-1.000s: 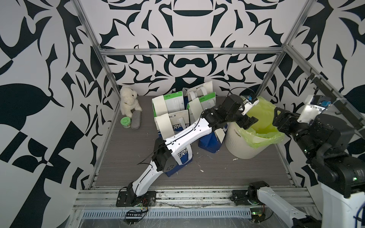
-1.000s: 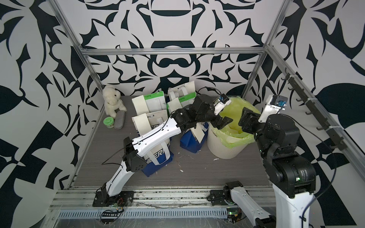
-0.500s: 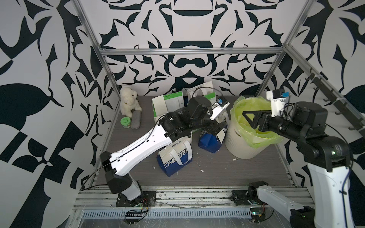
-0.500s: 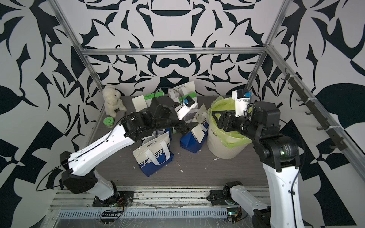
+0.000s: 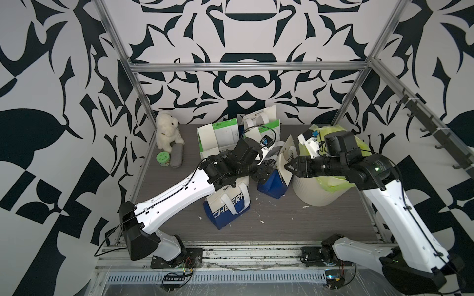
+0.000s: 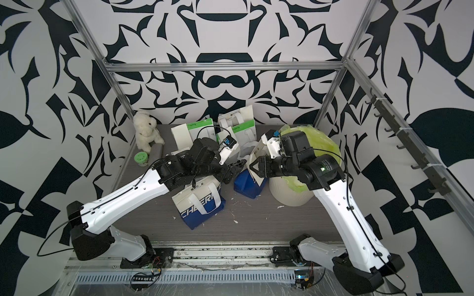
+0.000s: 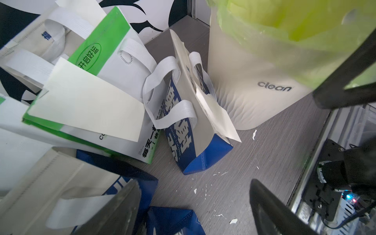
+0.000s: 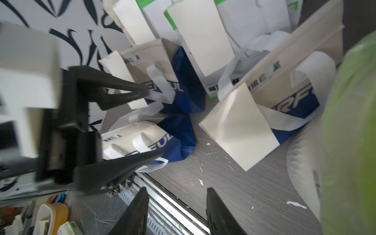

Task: Shred takeout receipts and throw away
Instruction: Move the trash bin to the center of the board.

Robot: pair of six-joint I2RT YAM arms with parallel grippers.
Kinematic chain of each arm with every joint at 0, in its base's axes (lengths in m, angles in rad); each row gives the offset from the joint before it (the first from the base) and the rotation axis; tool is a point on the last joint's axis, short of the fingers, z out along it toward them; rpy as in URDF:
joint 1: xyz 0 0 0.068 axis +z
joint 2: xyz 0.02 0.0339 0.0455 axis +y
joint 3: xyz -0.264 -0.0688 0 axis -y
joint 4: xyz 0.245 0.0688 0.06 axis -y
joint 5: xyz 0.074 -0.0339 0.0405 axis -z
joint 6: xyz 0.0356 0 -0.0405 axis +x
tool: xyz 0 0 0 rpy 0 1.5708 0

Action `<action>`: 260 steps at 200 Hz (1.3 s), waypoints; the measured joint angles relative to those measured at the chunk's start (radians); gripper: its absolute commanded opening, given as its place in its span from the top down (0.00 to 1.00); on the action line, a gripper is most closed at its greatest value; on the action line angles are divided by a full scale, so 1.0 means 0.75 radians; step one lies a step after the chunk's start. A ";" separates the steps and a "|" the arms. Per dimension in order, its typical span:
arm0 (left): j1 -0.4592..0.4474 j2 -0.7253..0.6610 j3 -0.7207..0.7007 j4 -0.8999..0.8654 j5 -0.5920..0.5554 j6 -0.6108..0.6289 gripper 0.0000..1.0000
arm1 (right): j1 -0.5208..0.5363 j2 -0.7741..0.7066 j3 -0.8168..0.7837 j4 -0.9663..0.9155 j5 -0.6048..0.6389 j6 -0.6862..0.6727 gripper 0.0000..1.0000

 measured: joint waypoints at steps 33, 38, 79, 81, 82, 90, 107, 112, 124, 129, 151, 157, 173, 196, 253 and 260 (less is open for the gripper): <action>0.005 0.002 0.002 0.008 0.001 -0.017 0.12 | 0.001 0.052 -0.006 -0.086 0.248 -0.001 0.54; 0.005 0.004 0.003 0.009 0.002 -0.018 0.12 | 0.001 0.060 -0.007 -0.096 0.281 -0.004 0.54; 0.005 0.065 0.032 0.010 0.011 -0.026 0.13 | -0.003 0.112 -0.035 -0.107 0.461 -0.074 0.55; 0.005 0.068 0.034 0.010 0.012 -0.027 0.12 | -0.003 0.114 -0.035 -0.107 0.467 -0.079 0.55; 0.005 0.072 0.037 0.010 0.012 -0.027 0.12 | -0.003 0.114 -0.035 -0.106 0.469 -0.080 0.55; 0.005 0.092 0.055 0.008 0.018 -0.028 0.13 | -0.007 0.120 -0.036 -0.102 0.487 -0.094 0.56; 0.005 0.136 0.096 0.008 0.033 -0.030 0.13 | -0.040 0.121 -0.039 -0.075 0.503 -0.129 0.56; 0.005 0.149 0.106 0.007 0.036 -0.031 0.13 | -0.051 0.121 -0.039 -0.066 0.508 -0.140 0.56; 0.005 0.171 0.125 0.006 0.042 -0.034 0.14 | -0.086 0.124 -0.039 -0.046 0.514 -0.167 0.55; 0.005 0.178 0.130 0.006 0.044 -0.036 0.17 | -0.101 0.127 -0.039 -0.040 0.513 -0.180 0.54; 0.005 0.216 0.158 0.003 0.065 -0.045 0.27 | -0.180 0.162 -0.032 -0.011 0.497 -0.234 0.44; 0.005 0.226 0.165 0.001 0.069 -0.046 0.29 | -0.204 0.174 -0.031 -0.002 0.486 -0.248 0.42; 0.005 0.252 0.180 -0.005 0.081 -0.065 0.34 | -0.270 0.203 -0.023 0.018 0.449 -0.276 0.37; 0.005 0.289 0.201 -0.028 0.093 -0.060 0.48 | -0.314 0.232 -0.002 0.023 0.379 -0.318 0.35; 0.067 0.340 0.216 -0.063 0.120 -0.078 0.89 | -0.313 0.218 0.005 0.092 0.111 -0.342 0.36; 0.080 0.333 0.201 -0.050 0.125 -0.074 0.92 | -0.313 0.212 0.005 0.099 0.082 -0.343 0.36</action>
